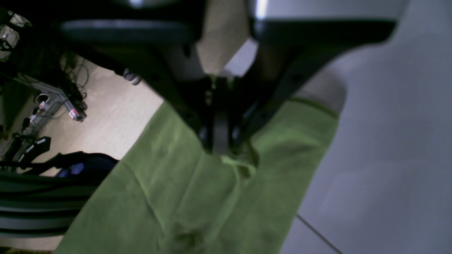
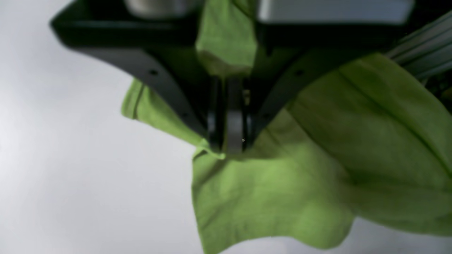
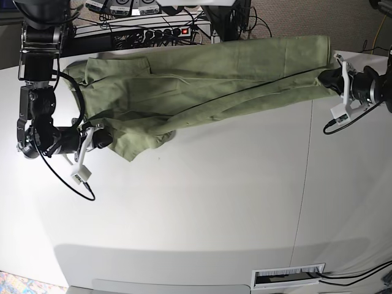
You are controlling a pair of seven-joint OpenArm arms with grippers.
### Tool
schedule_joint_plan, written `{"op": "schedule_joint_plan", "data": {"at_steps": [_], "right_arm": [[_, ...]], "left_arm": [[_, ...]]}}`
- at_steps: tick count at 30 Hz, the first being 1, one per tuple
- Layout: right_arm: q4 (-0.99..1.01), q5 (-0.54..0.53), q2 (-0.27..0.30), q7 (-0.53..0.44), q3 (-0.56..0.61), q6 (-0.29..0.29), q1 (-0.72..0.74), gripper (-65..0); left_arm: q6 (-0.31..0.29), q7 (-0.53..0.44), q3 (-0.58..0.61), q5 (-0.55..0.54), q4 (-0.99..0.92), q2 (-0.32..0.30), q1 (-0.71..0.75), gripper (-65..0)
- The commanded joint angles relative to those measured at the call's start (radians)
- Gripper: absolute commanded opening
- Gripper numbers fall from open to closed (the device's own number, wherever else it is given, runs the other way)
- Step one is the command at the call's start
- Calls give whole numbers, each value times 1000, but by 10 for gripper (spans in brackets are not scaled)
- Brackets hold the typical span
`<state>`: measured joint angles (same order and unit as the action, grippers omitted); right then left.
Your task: Fold the T-shirt properly
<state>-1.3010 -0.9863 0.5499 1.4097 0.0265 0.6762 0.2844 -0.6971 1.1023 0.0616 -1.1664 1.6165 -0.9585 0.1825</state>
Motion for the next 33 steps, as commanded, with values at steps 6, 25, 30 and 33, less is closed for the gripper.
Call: {"op": "schedule_joint_plan", "data": {"at_steps": [6, 25, 30, 33], "right_arm": [[-21, -115, 107, -13, -7, 22, 7, -650], [-21, -342, 154, -13, -156, 22, -48, -650], [-21, -341, 155, -13, -156, 22, -79, -650], [-21, -332, 159, -13, -156, 22, -91, -650]], "left_arm": [[-1, -19, -12, 22, 10, -20, -10, -650], [-1, -28, -12, 52, 10, -20, -10, -650], [-1, -26, -12, 52, 10, -20, -10, -650], [-1, -26, -12, 52, 10, -20, -10, -650]]}}
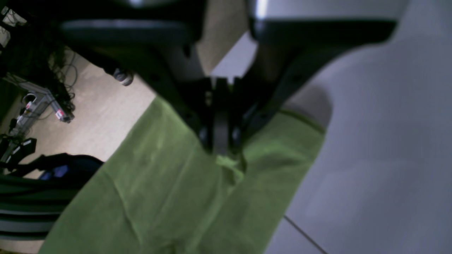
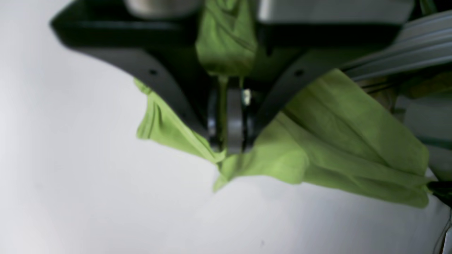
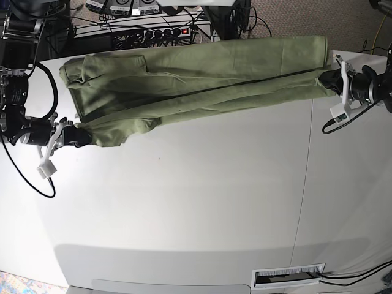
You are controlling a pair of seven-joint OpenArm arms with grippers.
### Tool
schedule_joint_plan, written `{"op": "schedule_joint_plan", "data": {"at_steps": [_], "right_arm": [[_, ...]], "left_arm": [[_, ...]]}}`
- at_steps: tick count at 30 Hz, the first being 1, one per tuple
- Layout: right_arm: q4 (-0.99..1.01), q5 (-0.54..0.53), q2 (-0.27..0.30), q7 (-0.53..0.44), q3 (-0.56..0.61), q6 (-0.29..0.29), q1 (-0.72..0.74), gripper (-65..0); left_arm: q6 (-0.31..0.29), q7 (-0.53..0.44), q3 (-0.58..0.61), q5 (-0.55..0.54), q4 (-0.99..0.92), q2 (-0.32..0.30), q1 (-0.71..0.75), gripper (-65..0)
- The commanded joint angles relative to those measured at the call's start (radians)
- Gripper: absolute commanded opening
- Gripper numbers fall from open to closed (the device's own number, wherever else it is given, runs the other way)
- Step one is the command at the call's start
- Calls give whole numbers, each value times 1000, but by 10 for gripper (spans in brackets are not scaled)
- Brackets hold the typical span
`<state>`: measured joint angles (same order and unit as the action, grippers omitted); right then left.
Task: Fold the T-shirt properly
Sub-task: 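Grasp the shirt's hem end with the right gripper, collar end with left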
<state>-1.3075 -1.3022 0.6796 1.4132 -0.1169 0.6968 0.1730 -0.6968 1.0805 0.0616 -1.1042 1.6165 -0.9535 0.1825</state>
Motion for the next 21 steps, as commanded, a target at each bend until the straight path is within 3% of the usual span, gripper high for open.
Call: {"op": "schedule_joint_plan", "data": {"at_steps": [1, 8, 10, 12, 16, 21], "right_arm": [[-15, -8, 29, -17, -12, 1, 21, -650], [-15, 64, 30, -17, -12, 1, 21, -650], [-15, 76, 30, -17, -12, 1, 21, -590], [-15, 92, 30, -17, -12, 1, 22, -546], [-15, 90, 29, -17, -12, 1, 26, -537], [-21, 78, 23, -17, -13, 1, 60, -537]], "left_arm": [[-1, -5, -12, -11, 10, -25, -10, -650], [-1, -8, -12, -11, 10, -25, -11, -650], [-1, -8, -12, -11, 10, -25, -11, -649], [-1, -8, -12, -11, 10, -25, -11, -552], [-1, -7, -12, -19, 10, -25, -11, -411], [-1, -7, -12, -41, 12, -25, -11, -377]]}}
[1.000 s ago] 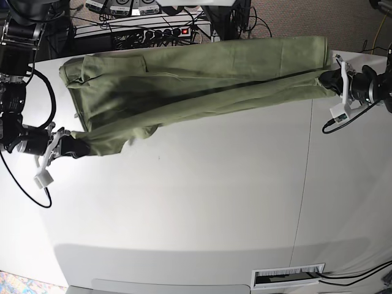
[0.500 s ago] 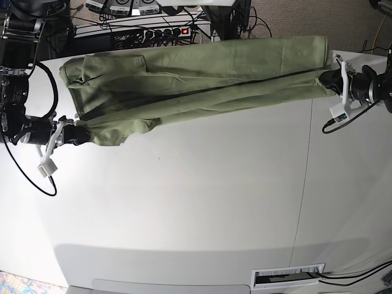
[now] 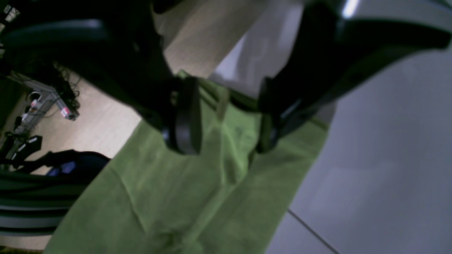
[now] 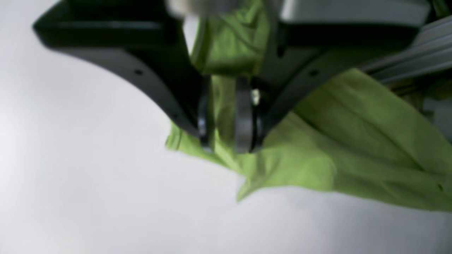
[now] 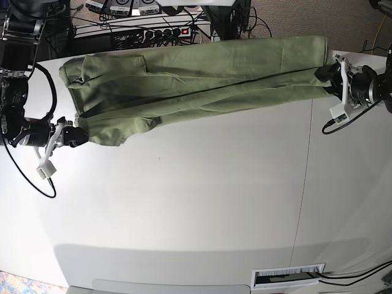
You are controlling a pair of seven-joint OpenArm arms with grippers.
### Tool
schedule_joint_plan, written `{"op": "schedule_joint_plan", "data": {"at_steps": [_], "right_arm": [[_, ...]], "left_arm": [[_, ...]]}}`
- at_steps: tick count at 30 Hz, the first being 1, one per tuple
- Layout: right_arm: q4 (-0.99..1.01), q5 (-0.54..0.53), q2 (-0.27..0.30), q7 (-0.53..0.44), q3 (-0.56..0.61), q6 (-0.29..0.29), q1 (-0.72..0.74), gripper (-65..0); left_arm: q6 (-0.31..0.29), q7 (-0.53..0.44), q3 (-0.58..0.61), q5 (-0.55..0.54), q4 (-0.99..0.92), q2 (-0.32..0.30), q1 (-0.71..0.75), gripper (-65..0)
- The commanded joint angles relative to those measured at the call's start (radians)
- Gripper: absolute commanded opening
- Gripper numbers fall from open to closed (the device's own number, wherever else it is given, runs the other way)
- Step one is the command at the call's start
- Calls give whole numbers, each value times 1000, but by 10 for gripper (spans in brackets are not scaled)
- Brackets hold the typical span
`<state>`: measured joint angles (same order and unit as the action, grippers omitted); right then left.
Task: Fold the T-shirt properly
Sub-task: 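Grasp the shirt's hem end with the right gripper, collar end with left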
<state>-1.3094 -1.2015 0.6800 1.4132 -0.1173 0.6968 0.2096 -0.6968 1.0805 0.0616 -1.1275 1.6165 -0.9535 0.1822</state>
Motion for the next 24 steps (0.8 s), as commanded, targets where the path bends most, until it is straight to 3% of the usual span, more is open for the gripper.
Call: {"op": "schedule_joint_plan", "data": {"at_steps": [1, 6, 15, 20, 24], "right_arm": [[-26, -33, 17, -17, -15, 1, 31, -537], [-81, -43, -32, -17, -16, 1, 56, -537], [-91, -62, -242, -17, -3, 1, 50, -538], [-91, -21, -295, -17, 108, 1, 50, -538], [-91, 26, -306, -17, 247, 1, 51, -542]], "left_arm": [[-1, -8, -12, -18, 12, -25, -11, -377], [-1, -2, -12, -17, 27, -25, -11, -377], [-1, 25, -12, -31, 67, -31, -10, -377], [-1, 101, -13, -116, 84, -30, -10, -357], [-1, 182, -12, -176, 84, -31, -8, -358]]}}
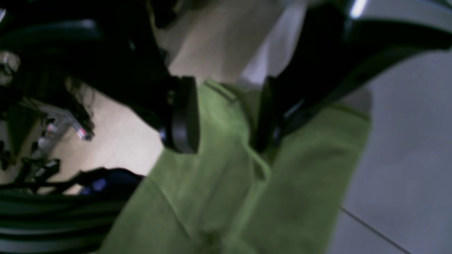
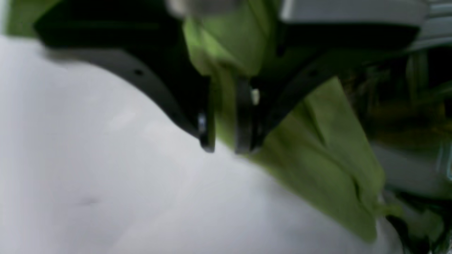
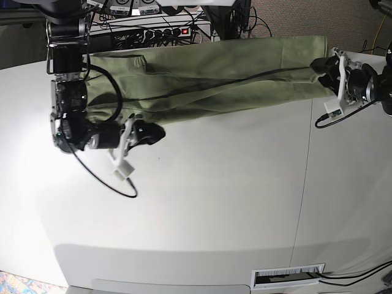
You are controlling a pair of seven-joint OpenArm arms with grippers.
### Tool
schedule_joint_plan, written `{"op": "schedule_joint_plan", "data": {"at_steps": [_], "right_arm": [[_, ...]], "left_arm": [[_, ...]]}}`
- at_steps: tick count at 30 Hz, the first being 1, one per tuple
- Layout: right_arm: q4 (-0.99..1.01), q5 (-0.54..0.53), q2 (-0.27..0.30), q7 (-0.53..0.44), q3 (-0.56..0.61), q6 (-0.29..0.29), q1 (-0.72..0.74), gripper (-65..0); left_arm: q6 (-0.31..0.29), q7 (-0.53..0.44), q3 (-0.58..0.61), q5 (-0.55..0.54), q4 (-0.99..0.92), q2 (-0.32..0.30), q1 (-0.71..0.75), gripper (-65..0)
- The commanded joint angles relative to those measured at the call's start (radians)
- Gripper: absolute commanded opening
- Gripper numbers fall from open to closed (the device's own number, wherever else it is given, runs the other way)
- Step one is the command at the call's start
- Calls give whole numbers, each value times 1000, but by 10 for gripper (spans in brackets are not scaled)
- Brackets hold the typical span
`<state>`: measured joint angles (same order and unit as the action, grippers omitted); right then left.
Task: Fold the T-shirt properly
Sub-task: 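Grasp the shirt's hem end with the right gripper, collar end with left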
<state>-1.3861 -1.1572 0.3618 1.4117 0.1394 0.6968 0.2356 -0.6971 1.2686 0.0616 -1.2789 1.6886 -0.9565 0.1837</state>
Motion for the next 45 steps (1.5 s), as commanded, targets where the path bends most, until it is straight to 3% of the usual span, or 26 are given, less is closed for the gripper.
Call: {"op": "schedule_joint_plan", "data": {"at_steps": [1, 8, 19, 22, 28, 34, 40, 45], "right_arm": [[-14, -3, 12, -15, 25, 1, 25, -552], [-14, 158, 12, -15, 183, 1, 25, -586], [-14, 241, 12, -15, 190, 1, 24, -609], [-13, 298, 12, -15, 190, 1, 24, -650], [-13, 499, 12, -23, 190, 1, 7, -650], [-13, 731, 13, -189, 190, 1, -6, -650], [-13, 758, 12, -232, 188, 1, -6, -650], [-13, 784, 12, -268, 188, -59, -6, -650]], "left_arm": [[-1, 3, -12, -45, 12, -28, -4, -358], [-1, 59, -12, -173, 12, -27, 70, -358], [-1, 97, -12, -173, 12, -28, 91, -359], [-1, 100, -13, -169, 12, -28, 91, -360], [-1, 16, -12, 6, 11, -27, 91, -361], [-1, -31, -12, 31, 11, -27, 90, -361], [-1, -43, -13, 90, 11, -27, 90, -360], [6, -138, -13, 180, 11, -23, 72, -360]]}}
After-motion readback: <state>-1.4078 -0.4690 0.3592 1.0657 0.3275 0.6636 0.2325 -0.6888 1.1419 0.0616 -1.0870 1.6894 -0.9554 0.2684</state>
